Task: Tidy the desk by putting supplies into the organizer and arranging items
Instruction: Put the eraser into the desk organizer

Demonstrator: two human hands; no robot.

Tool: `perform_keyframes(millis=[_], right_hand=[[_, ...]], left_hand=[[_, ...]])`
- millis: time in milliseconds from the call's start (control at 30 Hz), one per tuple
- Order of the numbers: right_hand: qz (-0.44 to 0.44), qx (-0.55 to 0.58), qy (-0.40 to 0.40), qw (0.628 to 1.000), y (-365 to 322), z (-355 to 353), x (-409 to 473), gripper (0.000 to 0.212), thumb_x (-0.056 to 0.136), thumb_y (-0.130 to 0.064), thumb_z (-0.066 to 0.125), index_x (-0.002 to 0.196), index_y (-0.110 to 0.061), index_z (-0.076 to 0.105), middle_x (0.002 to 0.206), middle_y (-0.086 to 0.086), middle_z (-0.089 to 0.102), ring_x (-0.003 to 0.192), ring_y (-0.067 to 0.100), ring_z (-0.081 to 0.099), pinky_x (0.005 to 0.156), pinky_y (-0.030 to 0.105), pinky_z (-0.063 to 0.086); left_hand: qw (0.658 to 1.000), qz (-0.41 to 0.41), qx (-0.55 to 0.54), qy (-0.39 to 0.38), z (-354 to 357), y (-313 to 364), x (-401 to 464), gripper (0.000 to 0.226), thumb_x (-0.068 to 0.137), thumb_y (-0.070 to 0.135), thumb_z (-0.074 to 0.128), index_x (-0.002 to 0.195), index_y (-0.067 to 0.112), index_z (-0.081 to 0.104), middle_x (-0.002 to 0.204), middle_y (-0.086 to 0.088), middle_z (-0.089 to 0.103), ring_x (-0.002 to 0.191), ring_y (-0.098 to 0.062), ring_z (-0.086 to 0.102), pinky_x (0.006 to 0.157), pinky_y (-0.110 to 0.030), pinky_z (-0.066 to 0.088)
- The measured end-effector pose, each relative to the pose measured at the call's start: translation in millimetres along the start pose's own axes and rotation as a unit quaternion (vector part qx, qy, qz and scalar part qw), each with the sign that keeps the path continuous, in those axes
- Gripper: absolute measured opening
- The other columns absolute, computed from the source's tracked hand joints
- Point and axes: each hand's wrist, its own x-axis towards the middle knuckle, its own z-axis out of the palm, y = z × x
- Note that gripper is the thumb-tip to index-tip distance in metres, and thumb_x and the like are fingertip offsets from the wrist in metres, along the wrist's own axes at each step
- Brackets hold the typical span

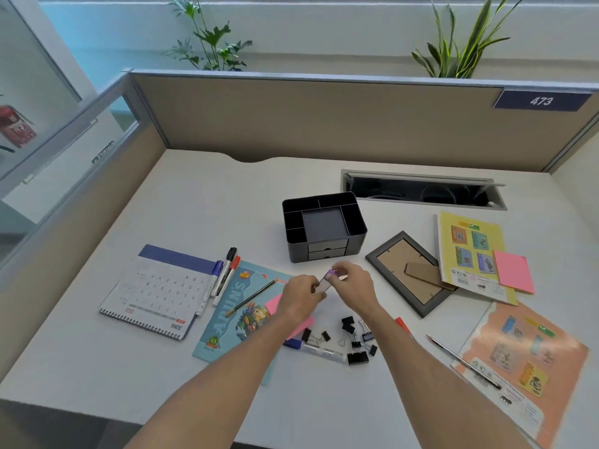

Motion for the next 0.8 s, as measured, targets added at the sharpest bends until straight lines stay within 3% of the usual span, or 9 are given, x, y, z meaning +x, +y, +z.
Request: perform_keyframes(millis=[133,267,533,800], right_hand=[[-0.032,-0.001,0.003,0.999,-20,-3,13,0.020,0.087,-0.030,0.066,0.102,-0.018,0.069,0.093,-0.008,0.068,0.086,0.011,0.062,0.078,0.028,0.049],[-0.063,0.004,0.016,0.998,-40,-6,28,0.019,0.085,-0.027,0.067,0.101,-0.017,0.071,0.088,-0.008,0.068,0.082,0.009,0.063,0.080,0.027,0.052],[-0.099,0.009,0.094,0.991,-75,-8,56,0.019,0.088,-0.025,0.065,0.104,-0.015,0.069,0.088,-0.006,0.067,0.081,0.010,0.062,0.075,0.025,0.050],[-0.081,-0.031,0.114,0.990,-85,11,70,0.019,0.089,-0.025,0.062,0.106,-0.018,0.065,0.094,-0.004,0.065,0.086,0.014,0.061,0.079,0.034,0.052]], left_hand=[[0.999,0.021,0.007,0.042,-16,-2,10,0.018,0.082,0.029,0.069,0.087,0.012,0.067,0.081,-0.002,0.061,0.075,-0.021,0.057,0.063,-0.030,0.041],[0.993,0.050,0.018,0.102,-31,-5,17,0.025,0.085,0.032,0.066,0.103,0.013,0.067,0.095,-0.002,0.064,0.087,-0.019,0.058,0.072,-0.034,0.048],[0.982,0.045,0.000,0.184,-55,-16,34,0.044,0.085,0.033,0.068,0.123,0.012,0.058,0.120,-0.003,0.059,0.111,-0.020,0.052,0.086,-0.031,0.047],[0.985,0.013,-0.011,0.173,-61,-26,46,0.066,0.083,0.035,0.070,0.138,0.011,0.042,0.141,-0.004,0.046,0.131,-0.019,0.040,0.102,-0.028,0.039]])
